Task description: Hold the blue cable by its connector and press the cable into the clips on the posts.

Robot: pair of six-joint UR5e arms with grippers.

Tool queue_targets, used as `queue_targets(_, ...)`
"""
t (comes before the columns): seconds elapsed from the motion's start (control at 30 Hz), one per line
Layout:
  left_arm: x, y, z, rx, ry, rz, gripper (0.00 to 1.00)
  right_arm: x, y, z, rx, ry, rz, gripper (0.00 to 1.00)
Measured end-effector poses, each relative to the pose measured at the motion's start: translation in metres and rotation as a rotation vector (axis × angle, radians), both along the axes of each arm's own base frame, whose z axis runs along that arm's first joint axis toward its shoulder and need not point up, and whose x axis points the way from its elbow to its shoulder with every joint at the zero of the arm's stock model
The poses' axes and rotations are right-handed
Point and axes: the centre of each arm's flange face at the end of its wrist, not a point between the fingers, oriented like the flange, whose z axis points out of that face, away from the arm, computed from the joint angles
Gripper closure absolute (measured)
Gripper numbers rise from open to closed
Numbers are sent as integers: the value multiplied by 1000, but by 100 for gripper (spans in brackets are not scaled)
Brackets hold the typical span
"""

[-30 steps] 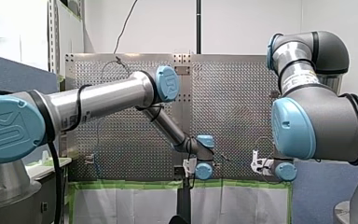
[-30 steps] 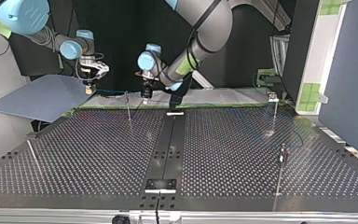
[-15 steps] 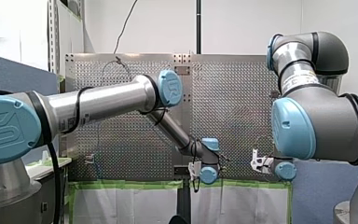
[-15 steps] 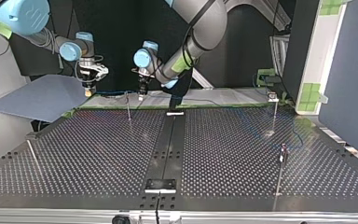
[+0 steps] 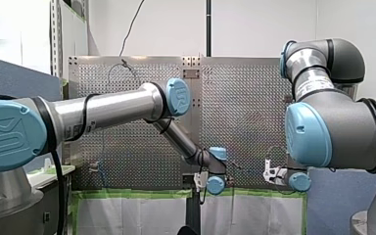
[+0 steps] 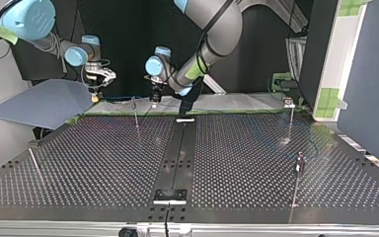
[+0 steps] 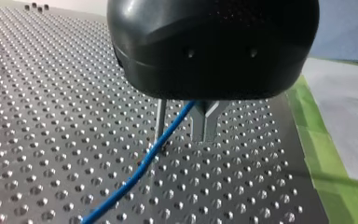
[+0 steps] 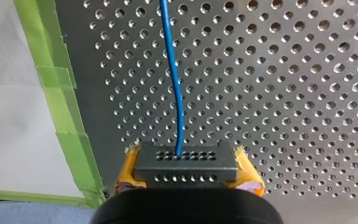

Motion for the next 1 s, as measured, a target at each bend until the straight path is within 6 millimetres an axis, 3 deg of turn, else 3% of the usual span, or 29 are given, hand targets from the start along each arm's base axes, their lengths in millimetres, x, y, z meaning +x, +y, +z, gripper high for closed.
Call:
queue_targets(0.4,12,0,7,-47,-5,-10,100,4,-25,12,-19,10,3,100)
queue_targets(1.0,51,13,29,-76,-20,31,100,3,-51,28,-52,-8,0,100)
